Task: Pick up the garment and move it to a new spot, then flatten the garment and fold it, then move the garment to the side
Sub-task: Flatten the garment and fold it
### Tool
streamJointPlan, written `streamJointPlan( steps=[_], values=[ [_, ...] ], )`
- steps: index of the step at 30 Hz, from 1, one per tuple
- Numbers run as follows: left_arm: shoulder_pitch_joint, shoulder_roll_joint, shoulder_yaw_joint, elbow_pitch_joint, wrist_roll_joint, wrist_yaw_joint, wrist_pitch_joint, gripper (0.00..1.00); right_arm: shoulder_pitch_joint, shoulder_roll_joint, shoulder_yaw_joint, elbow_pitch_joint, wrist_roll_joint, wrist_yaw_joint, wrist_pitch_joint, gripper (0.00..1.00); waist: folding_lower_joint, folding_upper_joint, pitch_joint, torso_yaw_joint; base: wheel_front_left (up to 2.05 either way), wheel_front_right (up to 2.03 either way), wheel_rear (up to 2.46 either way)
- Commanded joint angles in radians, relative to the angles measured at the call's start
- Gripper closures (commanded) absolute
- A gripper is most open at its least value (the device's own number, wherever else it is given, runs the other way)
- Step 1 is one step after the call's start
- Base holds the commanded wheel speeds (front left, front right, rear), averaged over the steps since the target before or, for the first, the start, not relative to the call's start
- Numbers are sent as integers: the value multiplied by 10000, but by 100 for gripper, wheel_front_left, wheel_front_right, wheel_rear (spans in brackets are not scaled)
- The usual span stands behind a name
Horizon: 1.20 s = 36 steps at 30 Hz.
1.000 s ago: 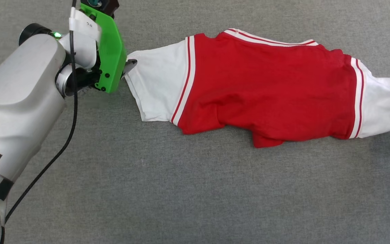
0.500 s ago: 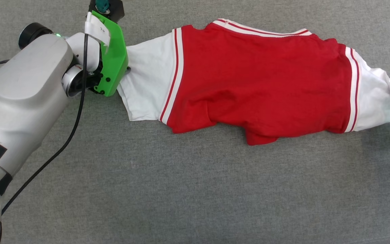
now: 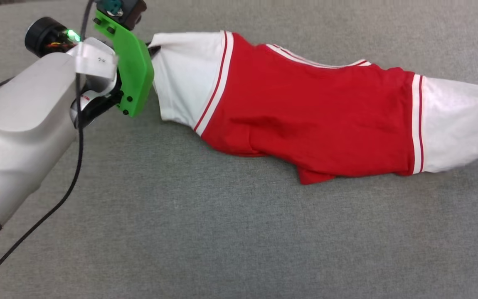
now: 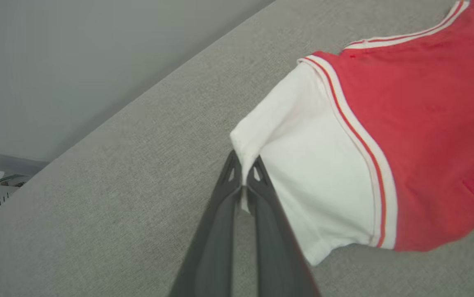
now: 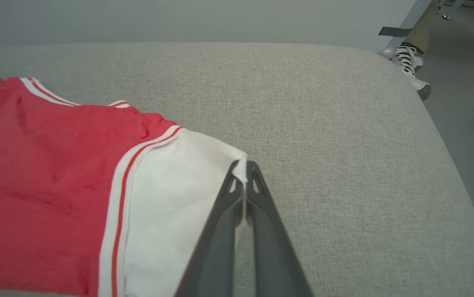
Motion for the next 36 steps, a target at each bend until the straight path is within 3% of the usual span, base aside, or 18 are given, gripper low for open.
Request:
streamJointPlan(
  steps=[1,7,18,23,30,36],
  values=[
    [70,178,60,-102,224,-27,-345,100,-89,-96,-77,-120,50,-9,-9,100,0,-1,-660,436,0,0,0],
    [-65,644,242,-840,655,94,-1432,100,-248,-538,-460,-635,88,-9,116,100,0,-1,-1225,833,0,0,0],
    [-822,1516,1198,-2637,900,1033,-2465,100,-1744,-1037,-647,-1570,1,-9,412,100,0,-1,-1917,1169,0,0,0],
    [-1270,1842,1724,-3240,751,1199,-2690,100,-2662,-1104,-413,-1647,25,-9,407,100,0,-1,-1958,1228,0,0,0],
    [-2056,1602,2030,-3290,845,1326,-2720,100,-4056,-1027,288,-1296,149,-9,354,100,0,-1,-1683,1270,0,0,0],
    [-2806,1116,2264,-2520,769,1102,-2816,100,-5718,-896,1212,-602,137,-9,420,100,0,-1,-1008,1154,0,0,0]
  ],
)
